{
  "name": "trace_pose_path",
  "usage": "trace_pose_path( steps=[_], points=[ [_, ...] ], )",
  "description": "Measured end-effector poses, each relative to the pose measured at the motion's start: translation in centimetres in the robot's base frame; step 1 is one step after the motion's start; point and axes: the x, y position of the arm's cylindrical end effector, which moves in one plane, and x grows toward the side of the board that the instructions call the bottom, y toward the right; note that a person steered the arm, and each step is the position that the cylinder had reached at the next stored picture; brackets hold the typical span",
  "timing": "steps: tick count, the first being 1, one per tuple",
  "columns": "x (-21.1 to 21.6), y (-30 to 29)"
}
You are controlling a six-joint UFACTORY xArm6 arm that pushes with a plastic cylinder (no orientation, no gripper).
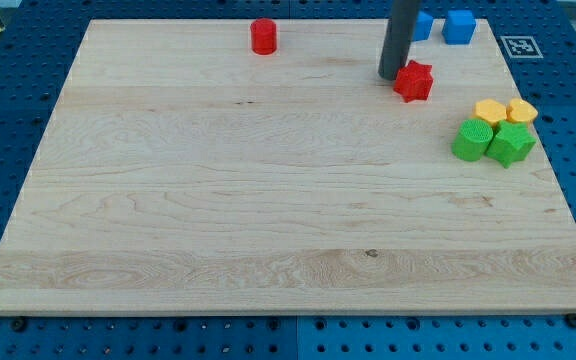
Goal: Push the red star towards the center of the board
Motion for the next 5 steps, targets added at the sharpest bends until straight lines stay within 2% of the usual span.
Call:
trace_pose_path(
  steps=[1,2,3,4,5],
  points=[
    [-1.7,3.2],
    [0.1,6.6],
    [3.8,6.2],
    [4.0,-2.1],
    [3.6,-3.5]
  ],
)
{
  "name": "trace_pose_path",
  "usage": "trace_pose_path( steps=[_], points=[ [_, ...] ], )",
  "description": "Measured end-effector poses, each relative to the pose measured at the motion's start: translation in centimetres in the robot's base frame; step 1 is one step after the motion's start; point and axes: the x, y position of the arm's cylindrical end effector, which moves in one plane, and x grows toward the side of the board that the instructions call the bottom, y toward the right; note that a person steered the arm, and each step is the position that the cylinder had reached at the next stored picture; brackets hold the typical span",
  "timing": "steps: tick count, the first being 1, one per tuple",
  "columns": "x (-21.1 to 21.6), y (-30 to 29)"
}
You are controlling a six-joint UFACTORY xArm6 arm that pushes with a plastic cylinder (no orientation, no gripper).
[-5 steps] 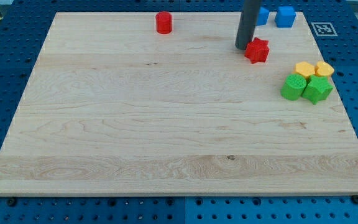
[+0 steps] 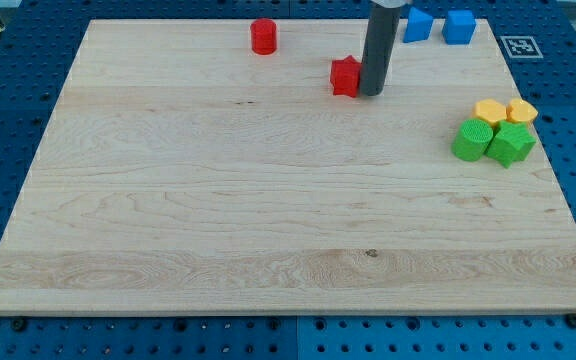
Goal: Push the red star towards the center of the board
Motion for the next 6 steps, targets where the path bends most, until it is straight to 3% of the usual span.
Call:
trace_pose_path(
  steps=[1,2,3,5,6],
  points=[
    [-1.2,4.6],
    [-4.0,4.3],
    [-3.9,0.7],
    [4.4,-5.7],
    [4.7,-6.3]
  ],
)
